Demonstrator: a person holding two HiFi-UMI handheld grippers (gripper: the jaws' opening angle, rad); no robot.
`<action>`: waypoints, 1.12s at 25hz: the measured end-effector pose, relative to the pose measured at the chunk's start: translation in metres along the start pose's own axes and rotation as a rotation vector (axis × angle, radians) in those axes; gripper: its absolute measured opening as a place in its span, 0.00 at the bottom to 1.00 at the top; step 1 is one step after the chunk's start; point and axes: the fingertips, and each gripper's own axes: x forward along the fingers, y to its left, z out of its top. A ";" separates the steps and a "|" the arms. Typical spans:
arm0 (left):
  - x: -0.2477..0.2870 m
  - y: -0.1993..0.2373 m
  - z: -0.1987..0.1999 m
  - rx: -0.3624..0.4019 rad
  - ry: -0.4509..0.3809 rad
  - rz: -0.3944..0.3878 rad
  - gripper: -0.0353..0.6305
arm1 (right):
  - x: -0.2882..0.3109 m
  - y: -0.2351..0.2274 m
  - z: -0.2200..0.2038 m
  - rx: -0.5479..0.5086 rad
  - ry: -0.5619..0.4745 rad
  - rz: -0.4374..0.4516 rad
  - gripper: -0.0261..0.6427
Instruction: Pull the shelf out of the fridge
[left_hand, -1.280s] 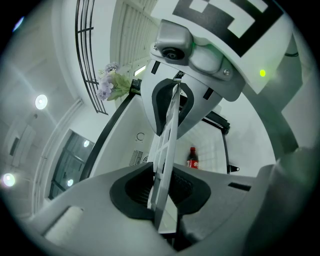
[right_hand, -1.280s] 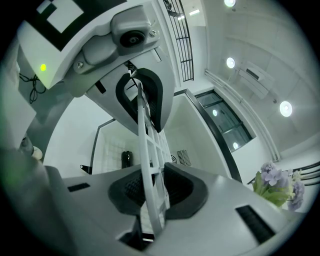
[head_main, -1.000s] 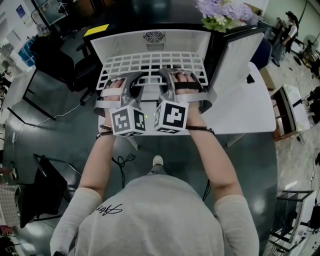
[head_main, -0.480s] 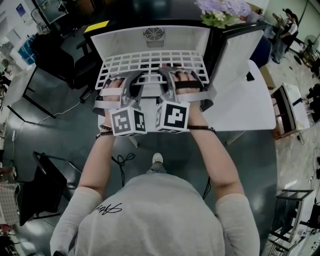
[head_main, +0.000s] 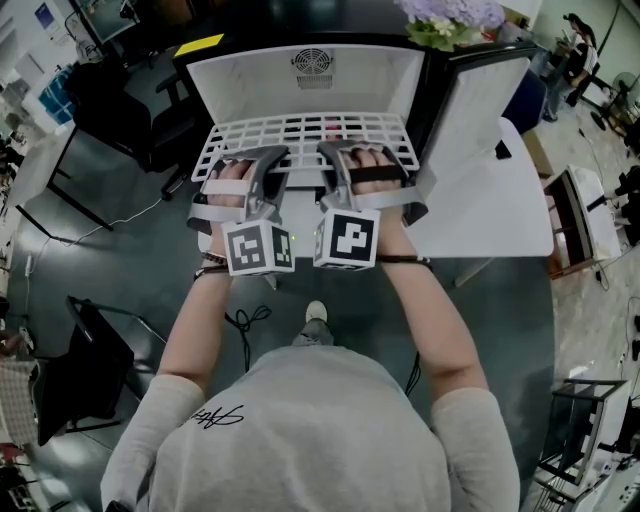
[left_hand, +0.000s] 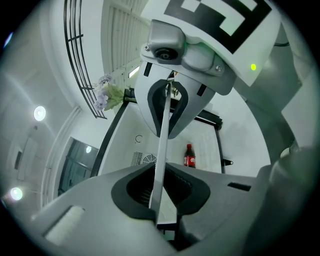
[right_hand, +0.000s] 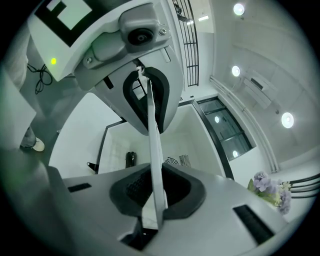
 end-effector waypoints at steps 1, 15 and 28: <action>-0.001 -0.002 0.000 -0.003 -0.002 -0.002 0.12 | -0.002 0.002 0.001 0.007 -0.002 0.006 0.10; -0.014 -0.032 0.005 -0.024 -0.008 -0.037 0.12 | -0.017 0.033 0.000 0.043 0.008 0.046 0.10; -0.026 -0.053 0.004 -0.037 0.000 -0.058 0.12 | -0.027 0.054 0.001 0.031 0.012 0.063 0.10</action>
